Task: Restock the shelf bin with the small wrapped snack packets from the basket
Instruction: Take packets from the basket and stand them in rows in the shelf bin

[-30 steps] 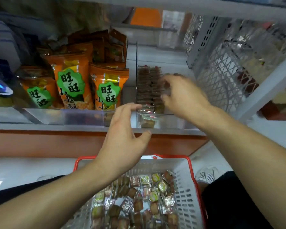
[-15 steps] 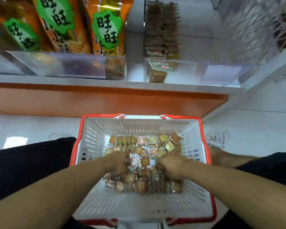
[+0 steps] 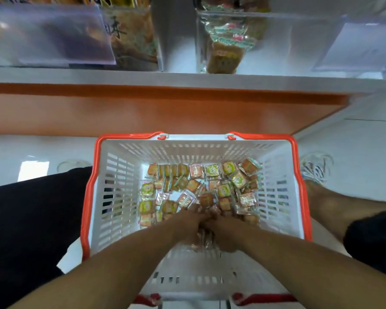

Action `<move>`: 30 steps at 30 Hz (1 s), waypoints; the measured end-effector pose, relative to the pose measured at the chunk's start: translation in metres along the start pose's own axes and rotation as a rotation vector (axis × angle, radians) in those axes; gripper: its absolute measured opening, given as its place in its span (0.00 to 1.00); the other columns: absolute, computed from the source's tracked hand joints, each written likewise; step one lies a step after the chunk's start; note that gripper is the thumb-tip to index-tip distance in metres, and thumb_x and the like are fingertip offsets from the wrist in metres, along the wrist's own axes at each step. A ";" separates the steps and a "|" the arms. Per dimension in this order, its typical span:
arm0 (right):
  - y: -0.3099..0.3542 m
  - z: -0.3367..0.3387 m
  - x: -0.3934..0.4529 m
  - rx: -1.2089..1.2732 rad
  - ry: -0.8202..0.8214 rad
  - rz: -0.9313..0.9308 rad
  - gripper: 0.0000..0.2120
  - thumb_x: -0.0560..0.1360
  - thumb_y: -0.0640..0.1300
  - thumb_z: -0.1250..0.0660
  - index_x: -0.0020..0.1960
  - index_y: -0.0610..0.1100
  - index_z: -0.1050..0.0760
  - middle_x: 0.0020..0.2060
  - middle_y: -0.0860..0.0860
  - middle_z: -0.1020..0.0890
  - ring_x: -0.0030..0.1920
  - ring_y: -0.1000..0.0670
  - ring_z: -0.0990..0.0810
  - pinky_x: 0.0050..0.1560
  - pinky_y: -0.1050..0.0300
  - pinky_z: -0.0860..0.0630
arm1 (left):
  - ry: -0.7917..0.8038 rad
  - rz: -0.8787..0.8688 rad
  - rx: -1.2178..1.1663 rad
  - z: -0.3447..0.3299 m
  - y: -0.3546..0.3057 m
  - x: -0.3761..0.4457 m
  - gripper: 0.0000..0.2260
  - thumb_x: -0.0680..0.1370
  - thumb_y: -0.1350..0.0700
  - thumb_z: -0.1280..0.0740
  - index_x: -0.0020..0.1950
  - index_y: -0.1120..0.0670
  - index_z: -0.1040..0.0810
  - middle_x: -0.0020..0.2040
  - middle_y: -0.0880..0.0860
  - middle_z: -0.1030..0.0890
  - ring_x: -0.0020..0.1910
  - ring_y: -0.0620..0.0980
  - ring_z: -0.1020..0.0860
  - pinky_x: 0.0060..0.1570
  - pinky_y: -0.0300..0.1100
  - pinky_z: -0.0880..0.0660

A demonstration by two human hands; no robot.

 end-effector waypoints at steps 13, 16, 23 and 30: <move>0.006 -0.006 -0.006 0.251 -0.088 -0.250 0.17 0.81 0.44 0.39 0.69 0.43 0.29 0.62 0.43 0.21 0.60 0.40 0.21 0.58 0.46 0.22 | 0.072 0.013 0.111 -0.023 0.003 -0.001 0.32 0.75 0.35 0.31 0.77 0.39 0.35 0.77 0.54 0.35 0.74 0.59 0.37 0.73 0.57 0.35; 0.002 -0.003 -0.007 0.446 -0.132 -0.243 0.16 0.81 0.48 0.40 0.69 0.48 0.27 0.62 0.45 0.20 0.60 0.42 0.21 0.61 0.49 0.24 | 0.034 0.059 0.077 -0.021 0.003 0.001 0.27 0.76 0.41 0.29 0.74 0.46 0.27 0.75 0.55 0.32 0.70 0.58 0.31 0.68 0.52 0.30; -0.001 0.040 -0.018 0.321 -0.019 -0.230 0.12 0.73 0.41 0.29 0.56 0.44 0.19 0.44 0.45 0.16 0.48 0.45 0.16 0.41 0.57 0.24 | -0.083 0.196 -0.222 0.001 0.013 -0.006 0.15 0.72 0.50 0.22 0.55 0.54 0.17 0.53 0.53 0.16 0.50 0.52 0.17 0.49 0.43 0.20; 0.007 0.127 -0.074 0.200 -0.134 -0.175 0.20 0.74 0.32 0.33 0.63 0.46 0.20 0.58 0.46 0.17 0.55 0.47 0.18 0.50 0.55 0.19 | -0.212 0.226 -0.615 0.071 0.027 -0.038 0.21 0.80 0.43 0.31 0.32 0.51 0.30 0.28 0.48 0.27 0.29 0.45 0.24 0.35 0.39 0.26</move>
Point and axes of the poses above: each hand's wrist, its own x-axis towards the middle knuckle, its own z-axis out of the back of the hand, y = z × x, the point moved 2 cm from there along x, towards the middle knuckle
